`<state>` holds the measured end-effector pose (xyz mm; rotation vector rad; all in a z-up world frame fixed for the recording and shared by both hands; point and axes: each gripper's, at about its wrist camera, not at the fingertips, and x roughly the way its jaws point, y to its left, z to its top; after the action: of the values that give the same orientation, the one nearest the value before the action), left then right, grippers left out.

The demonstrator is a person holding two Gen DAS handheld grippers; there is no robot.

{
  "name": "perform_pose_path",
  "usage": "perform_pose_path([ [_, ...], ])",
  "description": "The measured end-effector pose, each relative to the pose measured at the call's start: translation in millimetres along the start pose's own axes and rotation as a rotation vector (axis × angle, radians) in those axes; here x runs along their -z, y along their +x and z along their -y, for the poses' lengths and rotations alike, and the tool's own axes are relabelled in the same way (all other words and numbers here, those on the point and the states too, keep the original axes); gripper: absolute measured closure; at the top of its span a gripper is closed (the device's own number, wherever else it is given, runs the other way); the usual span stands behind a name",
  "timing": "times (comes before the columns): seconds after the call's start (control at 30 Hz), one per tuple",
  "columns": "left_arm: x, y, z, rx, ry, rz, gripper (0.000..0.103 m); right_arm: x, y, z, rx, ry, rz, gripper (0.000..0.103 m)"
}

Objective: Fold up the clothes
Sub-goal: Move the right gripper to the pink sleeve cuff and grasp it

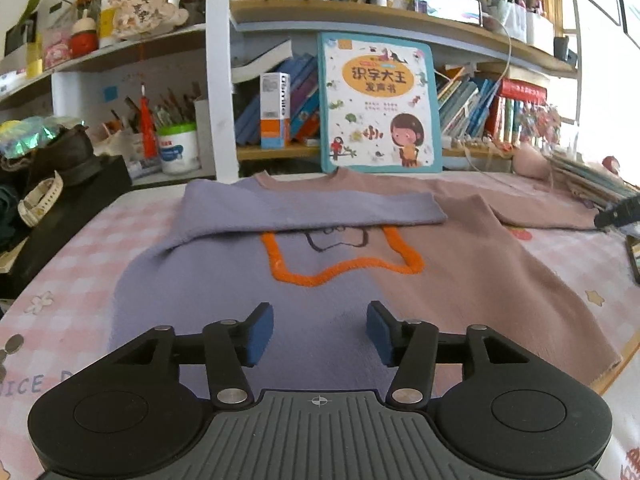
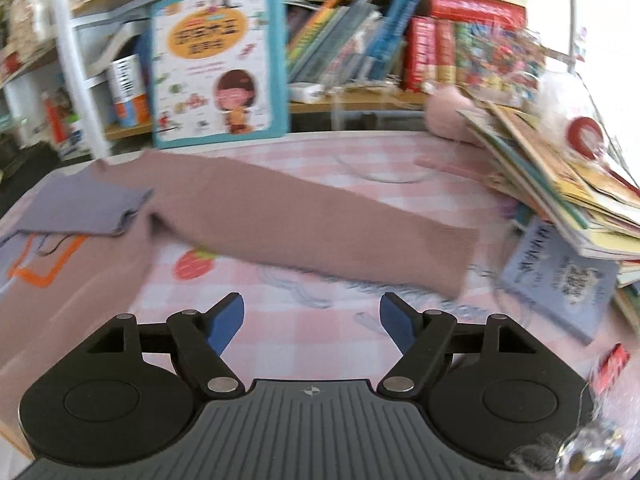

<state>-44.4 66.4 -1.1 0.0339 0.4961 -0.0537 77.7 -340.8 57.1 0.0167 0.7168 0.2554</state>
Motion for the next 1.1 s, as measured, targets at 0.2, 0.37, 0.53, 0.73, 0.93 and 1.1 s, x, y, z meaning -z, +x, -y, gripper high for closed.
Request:
perform_pose_path([
  [0.2,3,2,2,-0.011,0.005,-0.024,0.040,-12,22,31,0.050,0.080,-0.072,0.030],
  [0.37,1,-1,10,-0.044,0.048,0.000,0.027,-18,33,46,0.098,0.119,-0.105,0.030],
  [0.53,1,-1,13,-0.052,0.066,-0.003,0.025,-24,35,54,0.126,0.148,-0.101,0.030],
  [0.73,2,-2,18,-0.069,0.090,-0.001,0.025,-32,38,67,0.158,0.196,-0.097,0.030],
  [0.93,2,0,19,-0.072,0.099,-0.005,0.025,-33,53,72,0.158,0.232,-0.134,0.038],
  [1.1,2,1,20,-0.073,0.106,-0.013,0.025,-33,58,64,0.201,0.170,-0.118,0.062],
])
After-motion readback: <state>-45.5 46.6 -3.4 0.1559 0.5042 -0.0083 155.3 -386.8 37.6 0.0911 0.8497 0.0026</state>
